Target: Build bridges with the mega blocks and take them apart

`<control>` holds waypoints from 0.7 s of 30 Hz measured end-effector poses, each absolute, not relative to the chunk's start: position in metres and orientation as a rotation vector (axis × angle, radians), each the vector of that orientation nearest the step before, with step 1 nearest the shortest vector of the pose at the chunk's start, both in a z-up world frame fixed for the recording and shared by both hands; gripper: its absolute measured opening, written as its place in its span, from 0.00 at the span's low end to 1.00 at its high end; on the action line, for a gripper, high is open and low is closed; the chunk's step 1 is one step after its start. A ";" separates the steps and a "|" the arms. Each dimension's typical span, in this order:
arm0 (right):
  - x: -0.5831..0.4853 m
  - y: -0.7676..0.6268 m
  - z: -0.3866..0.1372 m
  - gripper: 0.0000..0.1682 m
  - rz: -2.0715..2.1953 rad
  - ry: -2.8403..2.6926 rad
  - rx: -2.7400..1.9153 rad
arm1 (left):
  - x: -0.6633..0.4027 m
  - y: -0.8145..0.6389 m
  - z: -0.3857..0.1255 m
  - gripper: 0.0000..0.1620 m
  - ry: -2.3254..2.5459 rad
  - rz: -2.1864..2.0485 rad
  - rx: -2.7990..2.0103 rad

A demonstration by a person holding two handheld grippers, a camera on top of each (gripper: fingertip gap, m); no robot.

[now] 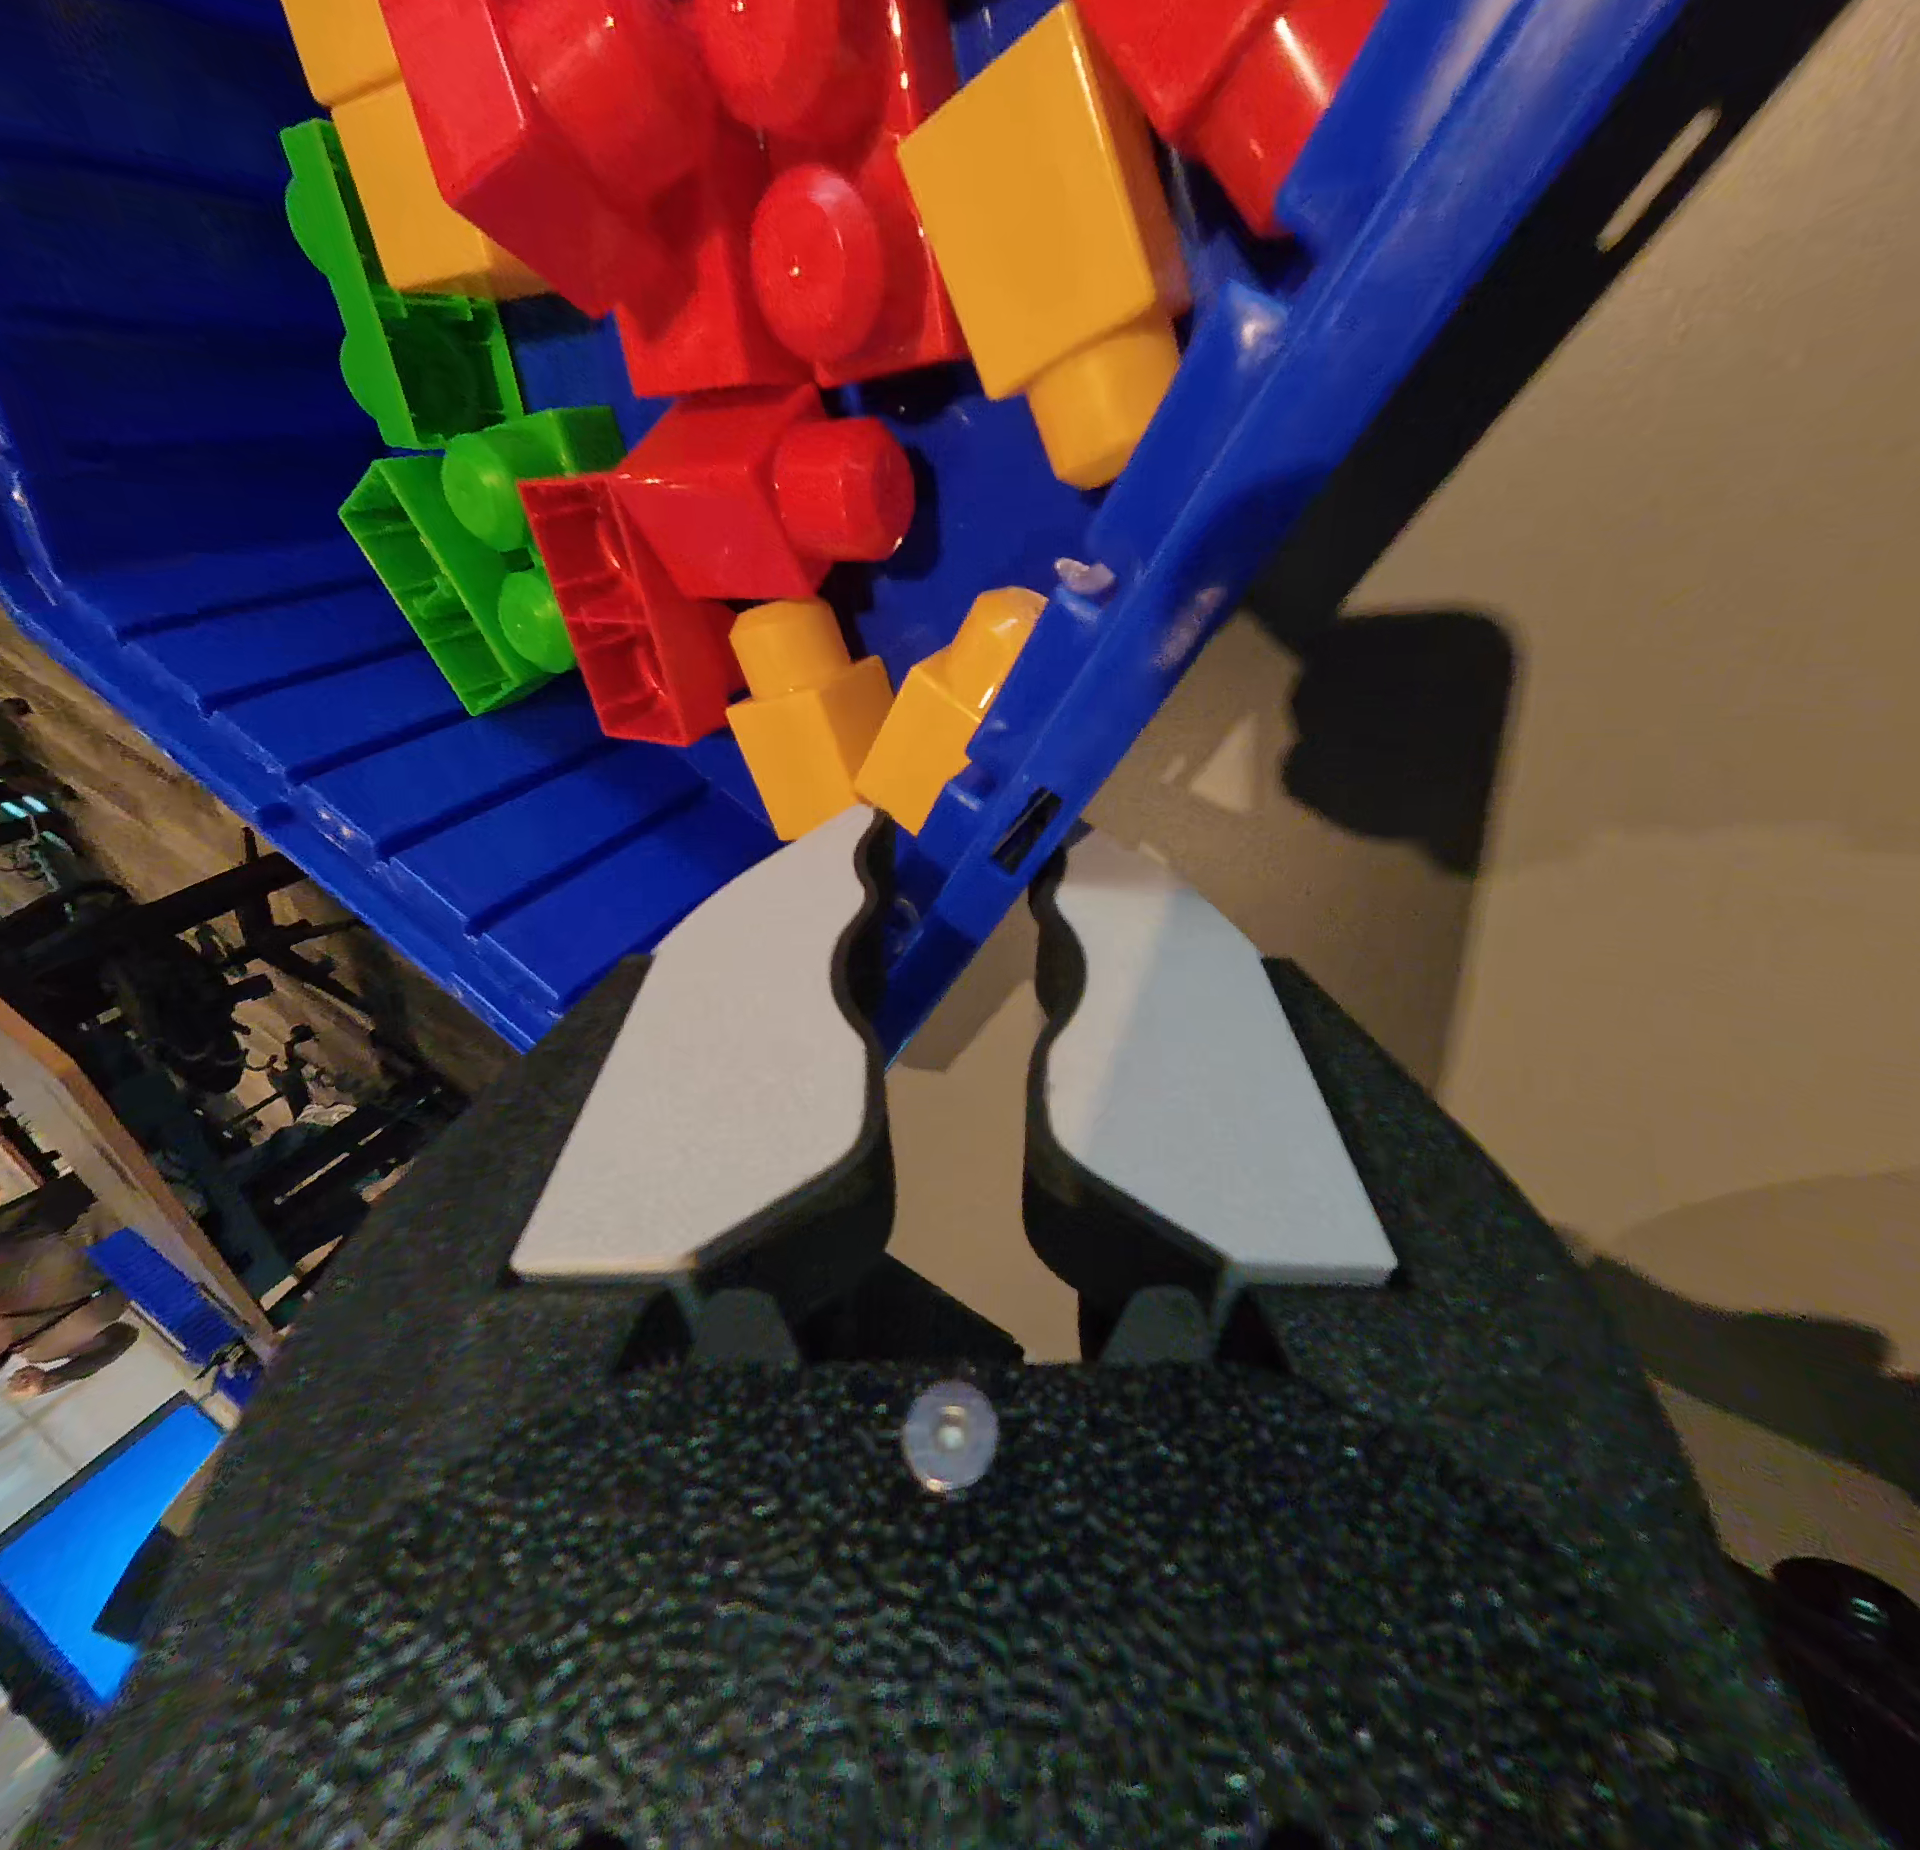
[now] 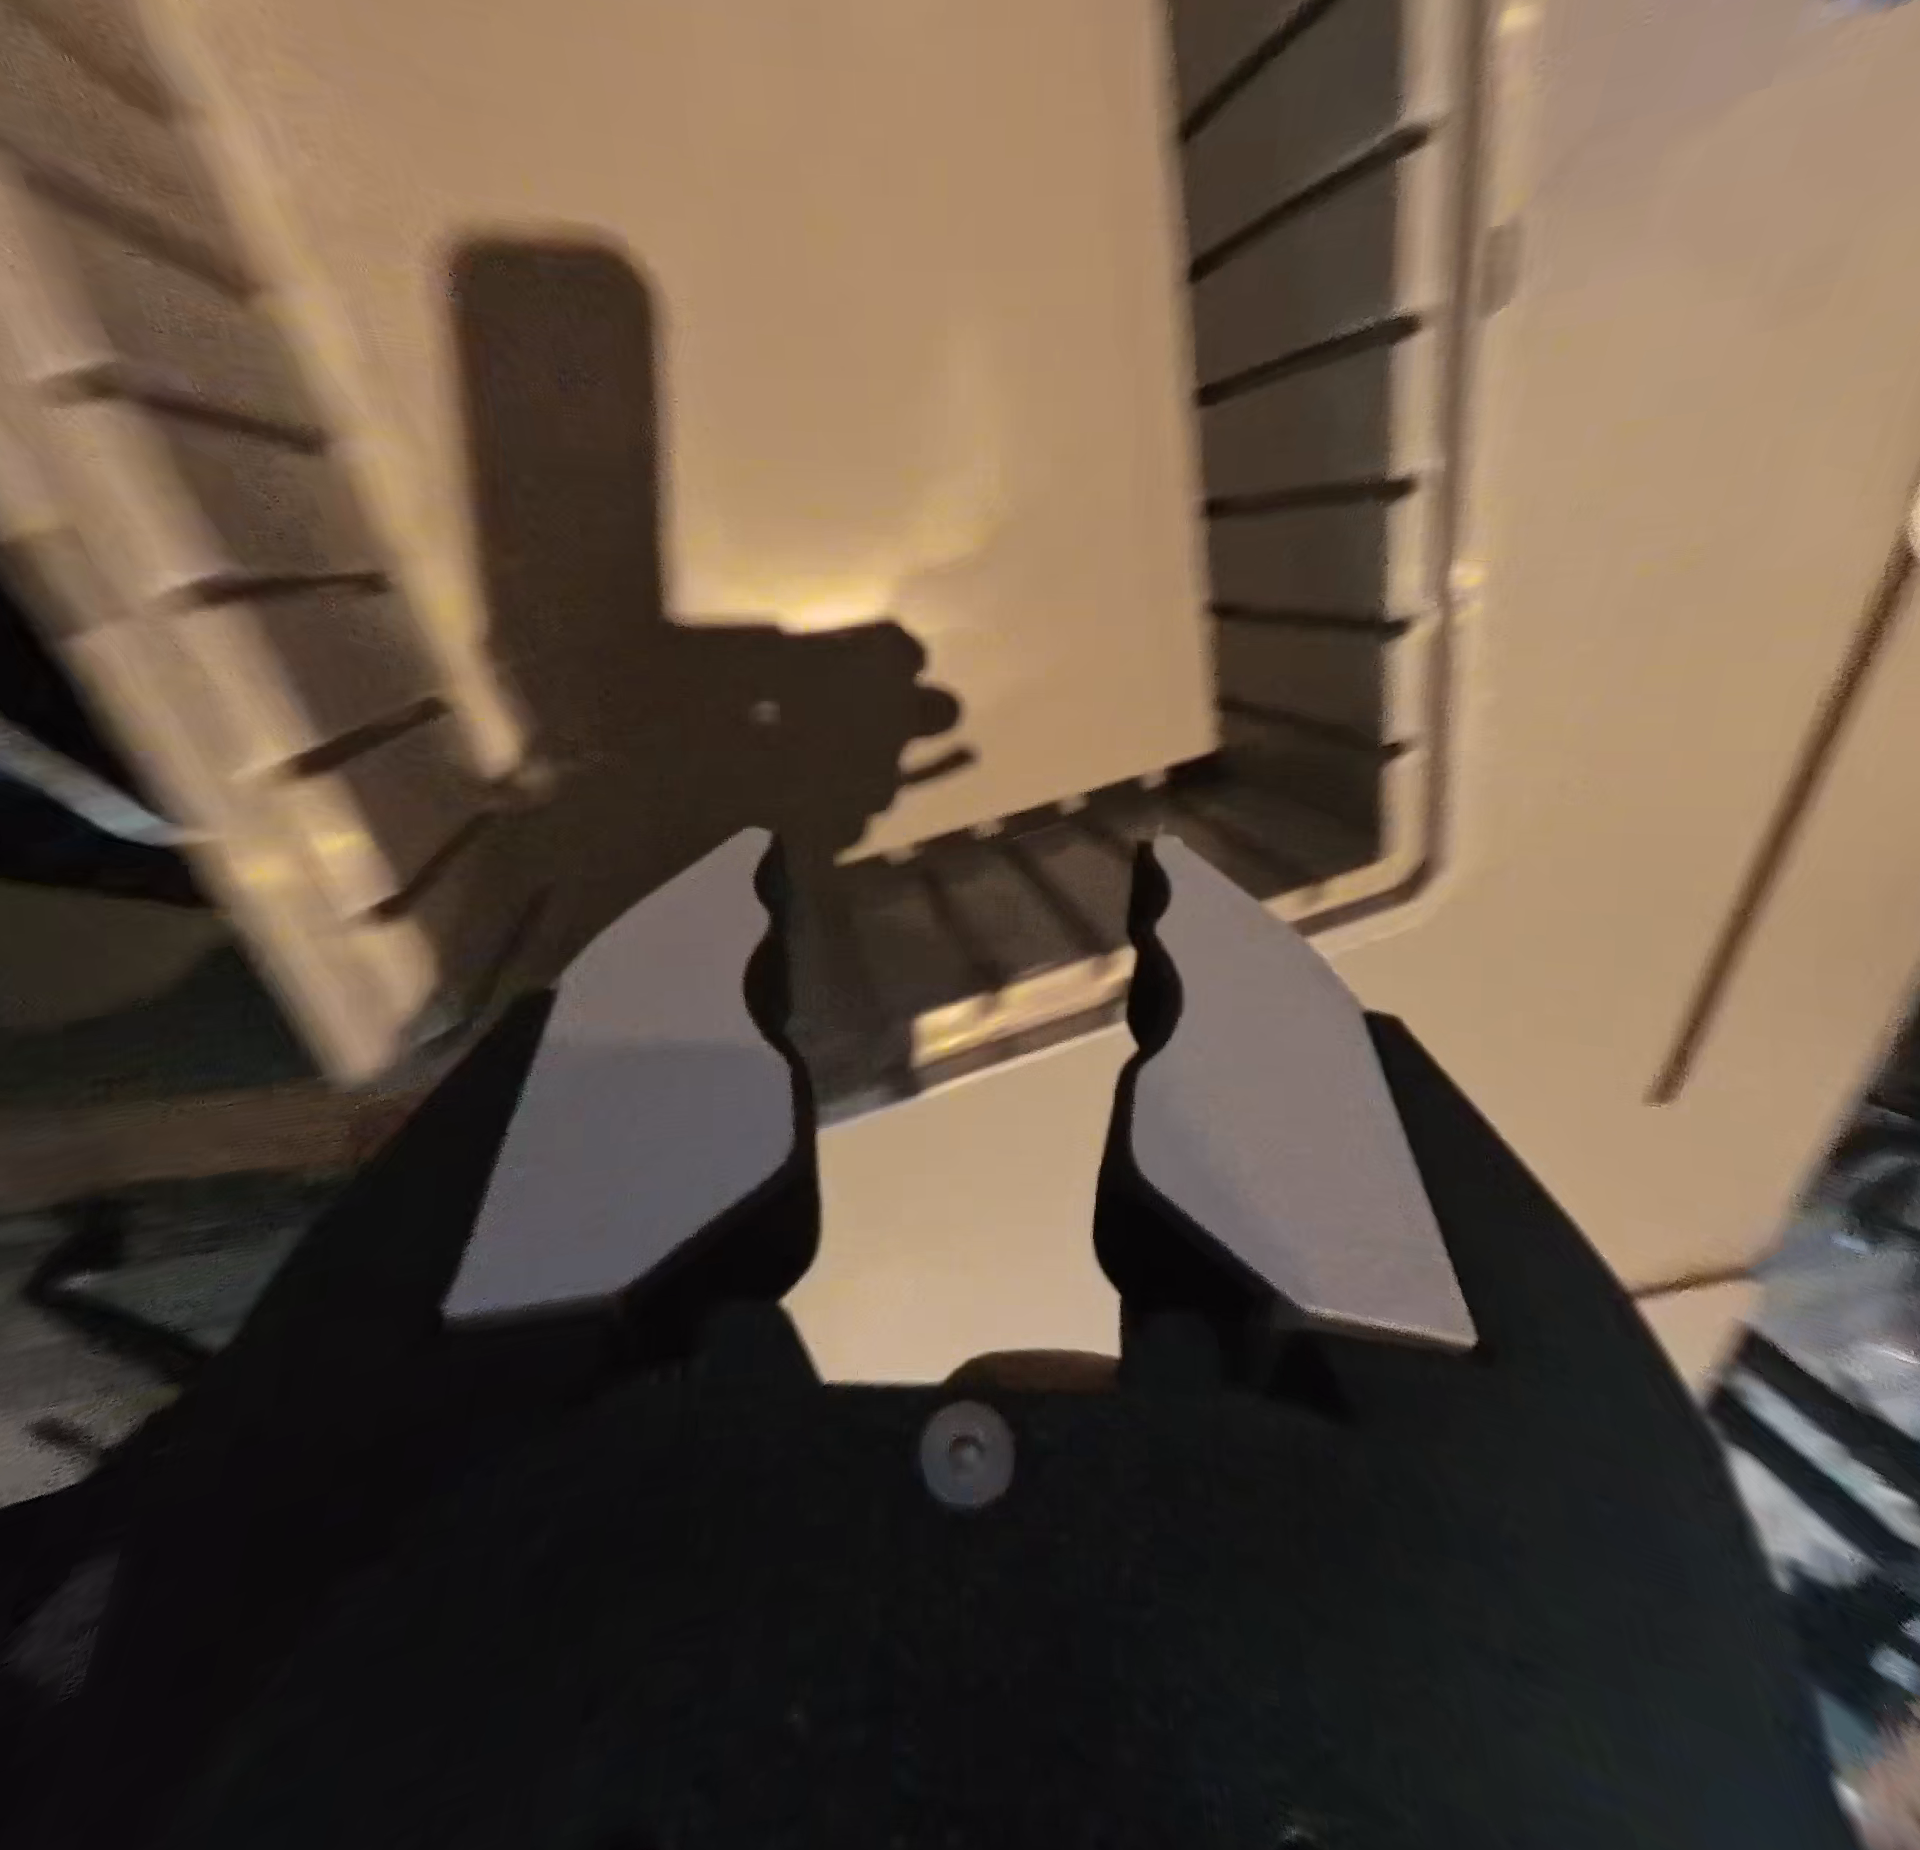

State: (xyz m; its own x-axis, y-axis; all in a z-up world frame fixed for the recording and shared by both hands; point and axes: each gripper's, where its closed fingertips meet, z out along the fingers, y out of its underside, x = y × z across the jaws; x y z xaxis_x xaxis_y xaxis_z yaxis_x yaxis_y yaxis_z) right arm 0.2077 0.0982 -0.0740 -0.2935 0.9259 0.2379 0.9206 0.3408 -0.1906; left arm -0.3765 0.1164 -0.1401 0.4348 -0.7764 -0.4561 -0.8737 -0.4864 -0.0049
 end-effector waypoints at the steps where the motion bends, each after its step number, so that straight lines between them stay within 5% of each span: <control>1: 0.188 0.116 -0.078 0.40 -0.036 -2.300 -1.604 | -0.377 0.116 -0.140 0.15 1.437 0.591 -2.449; 9: 0.080 0.176 -0.117 0.38 -0.091 -2.370 -1.412 | -0.376 0.117 -0.140 0.15 1.375 0.591 -2.428; 13: 0.082 0.190 -0.149 0.21 -0.201 -2.462 -1.489 | -0.375 0.117 -0.140 0.15 1.359 0.582 -2.418; 21: 0.134 0.194 -0.149 0.15 -0.121 -2.488 -1.774 | -0.375 0.117 -0.140 0.15 1.350 0.558 -2.399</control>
